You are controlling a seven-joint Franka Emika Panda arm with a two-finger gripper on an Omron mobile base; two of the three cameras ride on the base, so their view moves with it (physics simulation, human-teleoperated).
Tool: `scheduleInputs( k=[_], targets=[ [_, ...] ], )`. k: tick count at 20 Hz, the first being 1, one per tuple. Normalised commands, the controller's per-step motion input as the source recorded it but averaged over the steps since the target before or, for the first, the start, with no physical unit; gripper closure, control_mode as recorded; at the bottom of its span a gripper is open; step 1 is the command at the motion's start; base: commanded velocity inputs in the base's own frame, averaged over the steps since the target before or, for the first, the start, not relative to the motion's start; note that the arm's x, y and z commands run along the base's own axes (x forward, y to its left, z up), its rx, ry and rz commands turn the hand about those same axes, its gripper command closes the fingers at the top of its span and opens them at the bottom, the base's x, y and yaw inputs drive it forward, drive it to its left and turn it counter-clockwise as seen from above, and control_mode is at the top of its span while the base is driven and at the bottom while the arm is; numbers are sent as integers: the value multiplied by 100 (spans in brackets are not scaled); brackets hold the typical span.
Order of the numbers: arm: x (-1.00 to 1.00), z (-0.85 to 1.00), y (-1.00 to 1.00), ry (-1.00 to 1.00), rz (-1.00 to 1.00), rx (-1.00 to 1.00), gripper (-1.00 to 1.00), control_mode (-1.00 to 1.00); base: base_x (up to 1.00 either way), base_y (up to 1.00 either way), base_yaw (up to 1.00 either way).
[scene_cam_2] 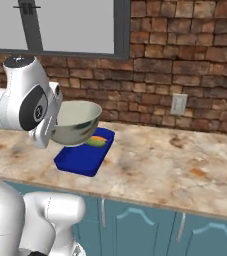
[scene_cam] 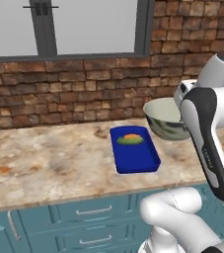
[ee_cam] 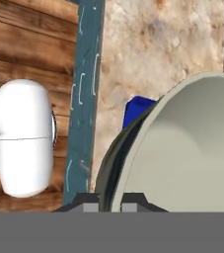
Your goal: Place the two vegetables and bowl onto the tray for setting up a vegetable dip station.
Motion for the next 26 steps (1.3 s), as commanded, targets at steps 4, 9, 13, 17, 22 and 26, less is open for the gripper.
scheduleInputs(
  k=[4,9,13,17,22,26],
  targets=[
    [0,0,0,0,0,0,100,100,21,51,0],
    [0,0,0,0,0,0,100,100,40,38,0],
    [0,0,0,0,0,0,100,100,50,28,0],
    [0,0,0,0,0,0,100,100,37,4,0],
    [0,0,0,0,0,0,100,100,36,0,0],
    [8,0,0,0,0,0,100,-100,24,0,0]
  ],
)
